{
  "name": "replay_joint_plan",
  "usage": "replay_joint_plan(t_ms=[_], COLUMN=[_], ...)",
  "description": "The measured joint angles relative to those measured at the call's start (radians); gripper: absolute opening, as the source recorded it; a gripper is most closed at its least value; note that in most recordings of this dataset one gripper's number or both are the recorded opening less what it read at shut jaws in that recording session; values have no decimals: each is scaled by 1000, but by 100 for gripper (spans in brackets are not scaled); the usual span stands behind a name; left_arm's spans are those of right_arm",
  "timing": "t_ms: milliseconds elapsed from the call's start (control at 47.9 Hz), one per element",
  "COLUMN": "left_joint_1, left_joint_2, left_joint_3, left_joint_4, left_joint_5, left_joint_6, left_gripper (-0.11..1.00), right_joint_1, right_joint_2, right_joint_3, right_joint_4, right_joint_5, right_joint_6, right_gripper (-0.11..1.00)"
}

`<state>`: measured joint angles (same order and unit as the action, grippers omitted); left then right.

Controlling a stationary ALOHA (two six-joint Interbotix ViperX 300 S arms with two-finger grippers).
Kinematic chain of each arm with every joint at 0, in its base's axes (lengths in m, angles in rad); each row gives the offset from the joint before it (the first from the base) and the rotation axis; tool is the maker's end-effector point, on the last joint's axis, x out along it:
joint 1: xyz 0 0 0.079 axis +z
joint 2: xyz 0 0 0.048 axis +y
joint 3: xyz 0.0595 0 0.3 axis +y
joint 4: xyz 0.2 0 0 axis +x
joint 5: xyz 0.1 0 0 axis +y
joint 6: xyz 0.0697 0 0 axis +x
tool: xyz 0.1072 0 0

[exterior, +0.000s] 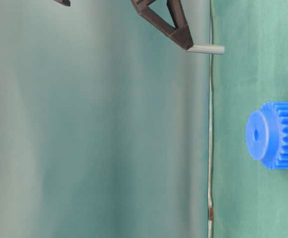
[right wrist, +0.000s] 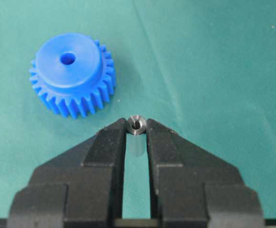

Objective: Insert the shaft placed at a random location into the center hole of the medium gear at another random location.
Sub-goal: 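Carry the held shaft left and position it above the gear's center hole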

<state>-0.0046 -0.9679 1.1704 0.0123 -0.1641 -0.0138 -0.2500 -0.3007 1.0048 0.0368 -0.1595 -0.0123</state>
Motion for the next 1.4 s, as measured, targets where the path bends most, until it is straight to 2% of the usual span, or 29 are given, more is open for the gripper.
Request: replay_joint_plan(t_ms=[292, 730, 897, 1398], left_joint_1=[0, 0, 0, 0], left_joint_2=[2, 2, 2, 2], left_joint_3=[2, 2, 0, 2], left_joint_4=[0, 0, 2, 0], left_joint_5=[2, 2, 6, 15], left_joint_6=[0, 0, 0, 0], left_gripper=[0, 0, 0, 0], right_joint_1=[20, 112, 129, 129], right_joint_2=[40, 258, 301, 362], right_joint_3=[-28, -247, -295, -305], right_joint_4=[0, -2, -2, -2], right_joint_5=[-12, -44, -44, -78], right_joint_6=[0, 0, 0, 0], right_gripper=[13, 13, 12, 12])
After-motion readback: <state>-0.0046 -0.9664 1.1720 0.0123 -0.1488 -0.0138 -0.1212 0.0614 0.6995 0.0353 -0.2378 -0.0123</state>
